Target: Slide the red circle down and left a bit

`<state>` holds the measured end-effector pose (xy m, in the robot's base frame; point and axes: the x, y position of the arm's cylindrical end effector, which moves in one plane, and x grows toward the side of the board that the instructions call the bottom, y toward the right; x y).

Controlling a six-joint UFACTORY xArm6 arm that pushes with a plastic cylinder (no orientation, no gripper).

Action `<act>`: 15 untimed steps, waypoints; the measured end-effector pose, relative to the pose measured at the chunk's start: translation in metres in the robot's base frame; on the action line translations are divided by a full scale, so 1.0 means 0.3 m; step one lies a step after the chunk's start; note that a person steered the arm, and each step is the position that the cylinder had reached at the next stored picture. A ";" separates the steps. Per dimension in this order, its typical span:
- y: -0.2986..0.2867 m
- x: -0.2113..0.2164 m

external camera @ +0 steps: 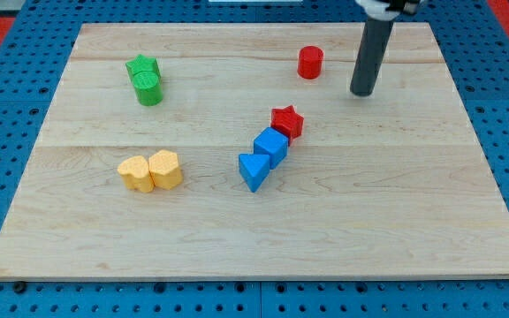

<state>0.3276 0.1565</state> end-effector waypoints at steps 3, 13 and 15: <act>-0.249 -0.289; -0.168 0.056; -0.108 0.119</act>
<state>0.3632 0.1240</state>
